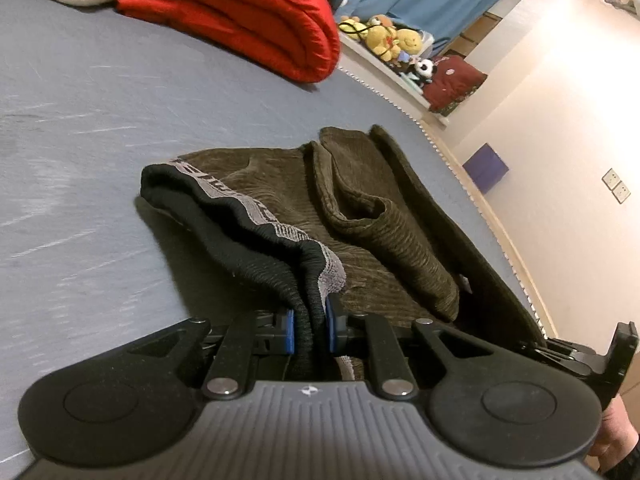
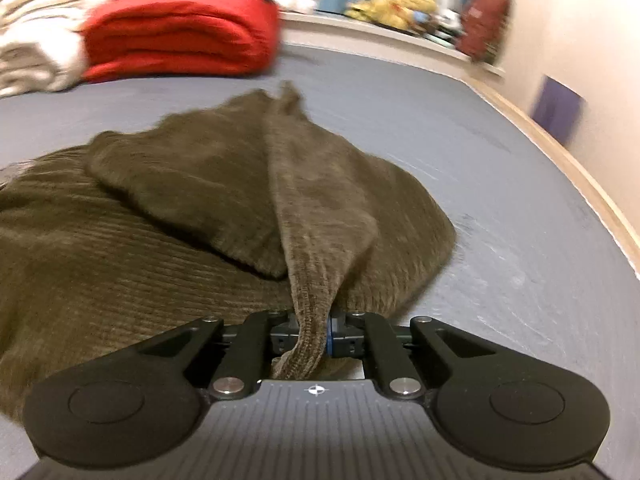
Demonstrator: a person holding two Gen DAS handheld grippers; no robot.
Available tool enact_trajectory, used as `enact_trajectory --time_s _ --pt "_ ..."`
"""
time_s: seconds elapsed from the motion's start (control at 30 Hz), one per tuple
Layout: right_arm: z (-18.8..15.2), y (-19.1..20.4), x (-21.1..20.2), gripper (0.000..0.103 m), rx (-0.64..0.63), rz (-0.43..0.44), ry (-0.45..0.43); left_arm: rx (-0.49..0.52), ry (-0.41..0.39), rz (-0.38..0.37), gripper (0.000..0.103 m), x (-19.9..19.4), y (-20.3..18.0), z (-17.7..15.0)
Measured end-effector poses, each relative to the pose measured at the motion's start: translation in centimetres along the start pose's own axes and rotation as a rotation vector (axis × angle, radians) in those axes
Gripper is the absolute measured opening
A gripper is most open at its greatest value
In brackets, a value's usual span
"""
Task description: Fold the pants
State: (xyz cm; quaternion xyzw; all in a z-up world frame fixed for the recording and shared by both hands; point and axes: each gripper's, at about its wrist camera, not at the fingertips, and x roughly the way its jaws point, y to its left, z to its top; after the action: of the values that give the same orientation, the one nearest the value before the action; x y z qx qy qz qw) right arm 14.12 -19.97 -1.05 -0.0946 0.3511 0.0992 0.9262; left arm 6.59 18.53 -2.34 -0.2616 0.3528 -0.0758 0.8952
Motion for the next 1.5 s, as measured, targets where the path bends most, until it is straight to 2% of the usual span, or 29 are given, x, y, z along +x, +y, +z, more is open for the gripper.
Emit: enact_trajectory --time_s 0.13,0.2,0.27,0.33,0.37,0.4,0.47,0.5,0.6,0.7,0.8,0.9,0.97,1.03,1.1,1.2,1.3,1.43,1.5 --pt "-1.0 3.0 -3.1 0.007 -0.105 0.187 0.015 -0.021 0.010 0.075 0.015 -5.7 3.4 -0.3" --pt "-2.3 5.6 -5.0 0.008 -0.203 0.324 0.047 -0.042 0.039 0.131 0.016 -8.4 5.5 -0.8" --pt "-3.7 8.0 -6.3 0.008 -0.302 0.422 0.080 -0.077 0.085 0.178 0.017 -10.3 7.4 -1.7" --pt "-5.1 10.3 -7.1 0.010 -0.396 0.483 0.129 -0.065 0.144 0.227 0.022 -10.8 8.3 -2.5" --pt "-5.7 11.0 -7.3 0.012 -0.438 0.492 0.158 -0.038 0.171 0.275 0.022 -10.8 8.3 -2.6" --pt "-6.0 11.5 -7.4 0.020 -0.476 0.487 0.177 -0.017 0.184 0.329 0.022 -10.8 8.1 -2.5" --pt "-5.5 11.5 -7.4 0.022 -0.492 0.477 0.187 0.025 0.141 0.394 0.029 -11.9 7.6 -2.2" --pt "-4.7 11.5 -7.3 0.023 -0.473 0.483 0.193 0.040 0.107 0.416 0.040 -12.5 7.2 -1.7" --pt "-2.7 11.4 -8.2 0.030 -0.378 0.514 0.153 0.139 0.013 0.490 0.046 -13.4 4.4 -0.3" --pt "-0.3 10.0 -8.4 0.037 -0.300 0.526 0.086 0.195 -0.022 0.463 0.054 -13.8 2.1 -0.5" --pt "1.7 8.8 -8.0 0.037 -0.250 0.524 0.052 0.226 -0.020 0.408 0.055 -12.7 -0.5 -0.6" --pt "3.8 8.1 -8.2 0.037 -0.241 0.487 -0.026 0.259 -0.026 0.371 0.056 -11.8 -2.9 -0.8" --pt "5.3 6.8 -8.1 0.037 -0.183 0.479 -0.063 0.264 -0.034 0.349 0.058 -10.4 -4.2 -0.7" --pt "6.7 6.2 -7.1 0.042 -0.131 0.407 -0.096 0.262 -0.034 0.331 0.058 -9.5 -5.2 -0.6" --pt "7.2 6.7 -4.7 0.049 -0.086 0.362 -0.074 0.258 -0.032 0.319 0.058 -7.9 -6.1 -0.5" --pt "6.8 9.4 0.4 0.049 -0.074 0.348 0.012 0.252 -0.022 0.313 0.058 -6.4 -6.7 -0.2" --pt "6.3 12.4 5.1 0.050 -0.113 0.292 0.084 0.243 -0.006 0.310 0.058 -5.4 -7.1 -0.1" --pt "5.6 14.1 9.0 0.054 -0.114 0.198 0.126 0.250 0.021 0.318 0.059 -4.0 -7.3 -0.1" --pt "5.7 14.0 9.1 0.052 -0.106 0.189 0.130 0.257 0.029 0.326 0.059 -3.6 -7.2 -0.2"
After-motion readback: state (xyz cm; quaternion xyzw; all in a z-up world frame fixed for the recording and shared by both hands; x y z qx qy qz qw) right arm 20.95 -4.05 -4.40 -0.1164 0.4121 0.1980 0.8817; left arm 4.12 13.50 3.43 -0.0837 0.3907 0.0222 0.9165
